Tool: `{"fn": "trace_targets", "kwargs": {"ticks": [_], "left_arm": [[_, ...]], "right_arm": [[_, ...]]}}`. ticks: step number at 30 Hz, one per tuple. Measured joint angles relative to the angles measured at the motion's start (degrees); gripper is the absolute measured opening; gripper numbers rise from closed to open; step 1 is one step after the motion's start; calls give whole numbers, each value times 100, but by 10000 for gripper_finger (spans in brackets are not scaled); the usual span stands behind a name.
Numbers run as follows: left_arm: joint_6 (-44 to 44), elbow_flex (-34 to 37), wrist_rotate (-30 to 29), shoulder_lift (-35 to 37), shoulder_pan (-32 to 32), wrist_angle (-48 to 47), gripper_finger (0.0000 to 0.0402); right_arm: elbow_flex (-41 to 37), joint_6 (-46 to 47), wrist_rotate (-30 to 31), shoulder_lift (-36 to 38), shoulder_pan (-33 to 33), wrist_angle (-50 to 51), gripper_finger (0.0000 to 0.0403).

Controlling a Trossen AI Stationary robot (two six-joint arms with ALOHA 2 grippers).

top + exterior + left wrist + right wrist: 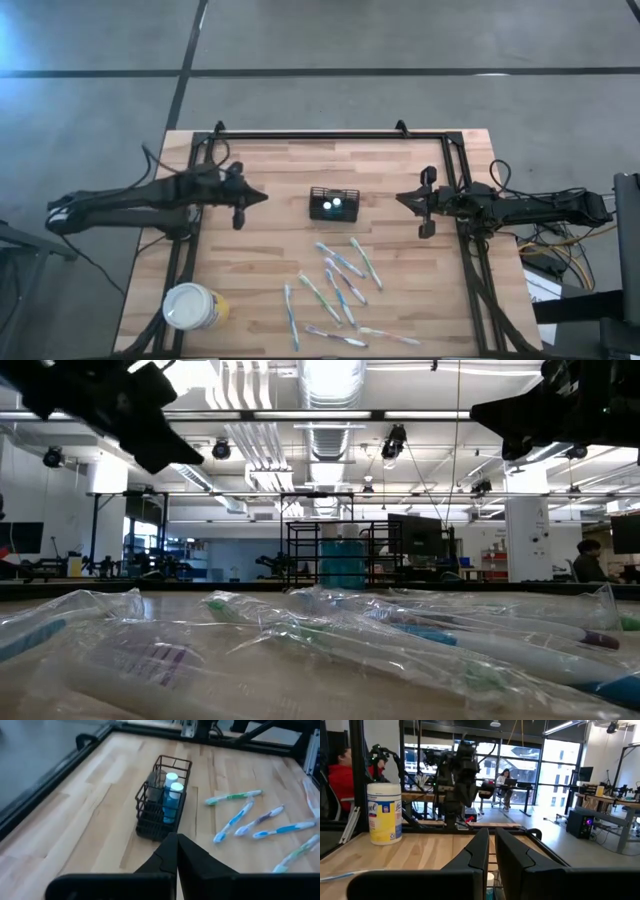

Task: Pick & Place toothbrushing station
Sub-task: Put the top blue toothbrush into the wire organizer

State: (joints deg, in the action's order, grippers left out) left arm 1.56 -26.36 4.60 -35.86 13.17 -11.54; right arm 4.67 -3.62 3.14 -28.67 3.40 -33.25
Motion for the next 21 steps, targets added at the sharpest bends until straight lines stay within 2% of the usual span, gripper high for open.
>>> {"fn": "trace_targets", "kwargs": {"ticks": [5,13,21], "left_arm": [[-432,767,48,635,11,507,3],[-465,1214,50,1457,15,812,3],[-404,1596,48,1994,23,987,2]], "right_arm": [[0,3,2,0,0,-1,27],[2,164,45,0,-2,-7,27],[-9,355,690,0,-2,-3,27]]}}
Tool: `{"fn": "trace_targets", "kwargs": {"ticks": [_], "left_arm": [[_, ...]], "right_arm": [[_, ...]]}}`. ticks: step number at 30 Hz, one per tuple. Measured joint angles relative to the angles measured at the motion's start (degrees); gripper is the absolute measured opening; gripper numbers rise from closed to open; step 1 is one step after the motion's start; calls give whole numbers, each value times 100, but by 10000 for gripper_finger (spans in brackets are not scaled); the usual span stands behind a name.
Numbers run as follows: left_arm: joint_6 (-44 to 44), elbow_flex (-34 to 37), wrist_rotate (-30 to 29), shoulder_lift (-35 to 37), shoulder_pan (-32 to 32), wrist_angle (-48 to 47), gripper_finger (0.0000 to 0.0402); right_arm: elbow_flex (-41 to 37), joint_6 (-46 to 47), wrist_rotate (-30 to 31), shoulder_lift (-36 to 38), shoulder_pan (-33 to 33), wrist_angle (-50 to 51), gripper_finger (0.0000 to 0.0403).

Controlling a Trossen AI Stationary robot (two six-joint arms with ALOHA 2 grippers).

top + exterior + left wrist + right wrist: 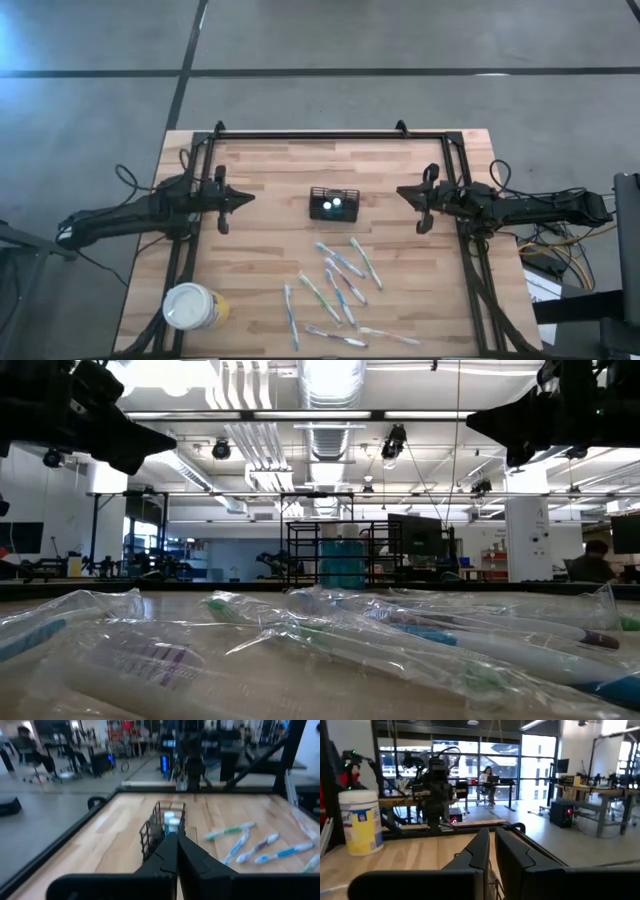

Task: Pick & Place toothbrushing station
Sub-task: Put the top blue toothbrush into the wire organizer

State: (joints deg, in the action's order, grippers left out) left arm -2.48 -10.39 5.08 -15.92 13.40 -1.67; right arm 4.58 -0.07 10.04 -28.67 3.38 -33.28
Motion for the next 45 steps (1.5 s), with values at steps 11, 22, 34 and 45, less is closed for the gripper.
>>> {"fn": "trace_targets", "kwargs": {"ticks": [11,22,34,45], "left_arm": [[151,433,-290,631,5,164,3],[157,433,-767,686,3,168,16],[229,433,-767,686,3,166,18],[234,435,-767,684,3,162,17]], "right_arm": [[146,955,68,1,1,392,27],[2609,2640,707,-981,-166,5550,27],[4301,3444,667,-2777,-1318,7038,27],[5246,3467,685,-4091,-2111,7021,27]]}}
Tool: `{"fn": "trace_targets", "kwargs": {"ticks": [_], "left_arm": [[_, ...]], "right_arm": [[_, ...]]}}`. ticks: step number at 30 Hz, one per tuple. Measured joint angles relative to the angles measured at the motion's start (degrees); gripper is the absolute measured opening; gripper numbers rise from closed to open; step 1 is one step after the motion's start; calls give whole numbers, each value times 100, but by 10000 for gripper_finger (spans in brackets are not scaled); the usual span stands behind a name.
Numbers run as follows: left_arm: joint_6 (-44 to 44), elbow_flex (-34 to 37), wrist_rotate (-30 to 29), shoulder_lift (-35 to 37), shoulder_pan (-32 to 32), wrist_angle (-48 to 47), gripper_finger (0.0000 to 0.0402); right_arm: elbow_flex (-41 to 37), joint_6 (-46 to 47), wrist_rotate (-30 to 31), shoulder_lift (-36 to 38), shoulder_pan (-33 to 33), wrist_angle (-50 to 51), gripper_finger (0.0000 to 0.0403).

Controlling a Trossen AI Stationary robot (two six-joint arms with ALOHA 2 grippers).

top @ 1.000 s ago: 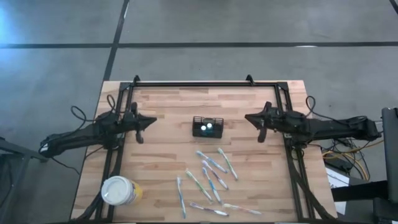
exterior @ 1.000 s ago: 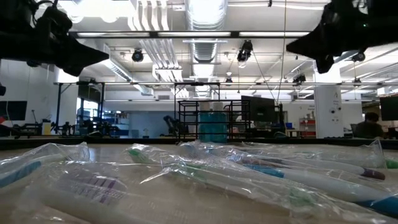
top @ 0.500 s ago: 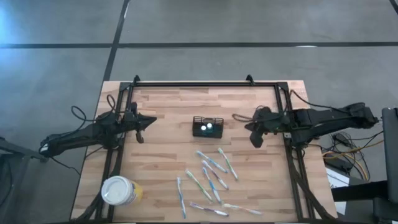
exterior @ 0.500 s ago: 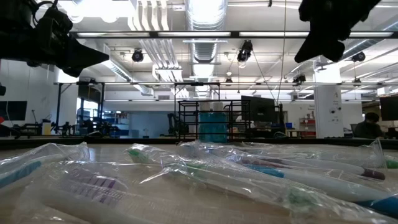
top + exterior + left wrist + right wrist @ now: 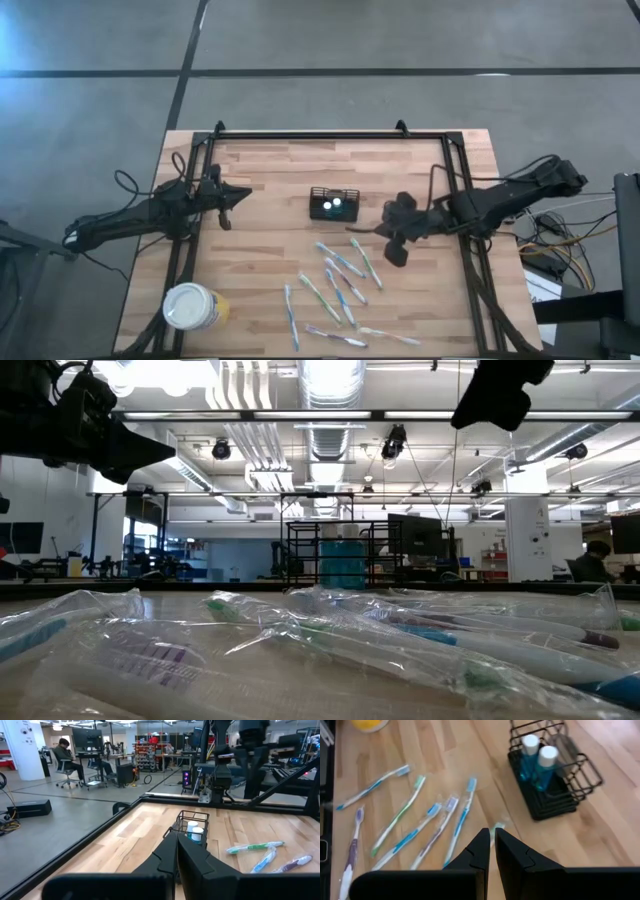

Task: Pick & Place toothbrushing station
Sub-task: Put the top blue toothbrush into the wire organizer

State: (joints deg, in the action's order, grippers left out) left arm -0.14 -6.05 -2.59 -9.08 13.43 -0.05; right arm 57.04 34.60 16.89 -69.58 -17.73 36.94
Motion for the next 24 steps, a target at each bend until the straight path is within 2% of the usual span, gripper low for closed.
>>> {"fn": "trace_targets", "kwargs": {"ticks": [8,18,24], "left_arm": [[-2,0,0,-4,0,0,19],[-2,0,0,-4,0,2,18],[10,5,1,-7,-1,3,17]], "right_arm": [[141,33,-37,-767,-265,15,27],[607,158,-63,-2061,-225,-66,28],[1440,-175,-767,-3105,8,-88,63]]}}
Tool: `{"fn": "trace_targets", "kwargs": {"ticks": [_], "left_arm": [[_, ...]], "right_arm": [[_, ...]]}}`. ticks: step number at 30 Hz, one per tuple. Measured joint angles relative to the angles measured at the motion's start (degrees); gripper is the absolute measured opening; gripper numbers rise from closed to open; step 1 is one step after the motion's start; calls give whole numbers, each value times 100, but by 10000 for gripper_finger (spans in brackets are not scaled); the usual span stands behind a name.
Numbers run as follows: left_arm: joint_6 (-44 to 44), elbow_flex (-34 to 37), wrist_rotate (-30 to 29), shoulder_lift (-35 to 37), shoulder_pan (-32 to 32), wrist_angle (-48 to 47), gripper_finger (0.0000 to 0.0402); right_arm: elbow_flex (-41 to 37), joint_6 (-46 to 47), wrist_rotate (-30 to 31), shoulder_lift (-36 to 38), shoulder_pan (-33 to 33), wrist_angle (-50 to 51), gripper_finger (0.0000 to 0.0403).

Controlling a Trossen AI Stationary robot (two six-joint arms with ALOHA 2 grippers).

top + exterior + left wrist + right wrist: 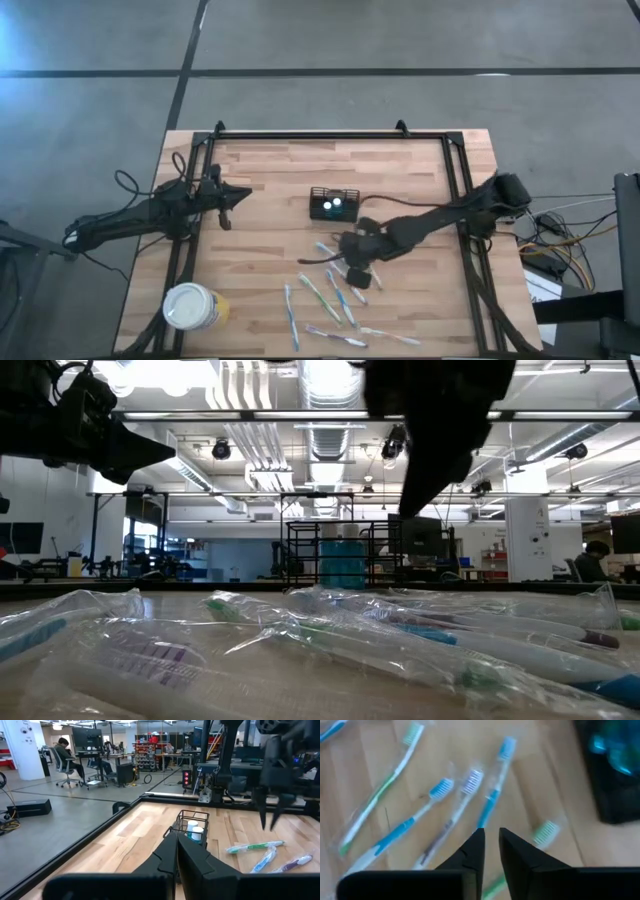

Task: Pick & Place toothbrushing station
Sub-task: Put the top blue toothbrush into the wire organizer

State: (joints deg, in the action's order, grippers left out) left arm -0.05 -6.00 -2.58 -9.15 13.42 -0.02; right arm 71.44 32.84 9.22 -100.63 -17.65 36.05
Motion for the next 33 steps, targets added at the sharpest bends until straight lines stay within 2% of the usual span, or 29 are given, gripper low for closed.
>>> {"fn": "trace_targets", "kwargs": {"ticks": [6,14,25,33], "left_arm": [[101,17,6,0,-1,5,17],[385,81,15,0,-1,1,18],[516,262,19,-2,-1,-3,17],[845,262,15,2,-1,314,18]], "right_arm": [[604,-480,-141,-855,178,298,114],[680,-610,-478,-1319,429,275,154],[673,-623,-798,-1271,448,100,157],[630,-537,-839,-1572,447,105,148]]}}
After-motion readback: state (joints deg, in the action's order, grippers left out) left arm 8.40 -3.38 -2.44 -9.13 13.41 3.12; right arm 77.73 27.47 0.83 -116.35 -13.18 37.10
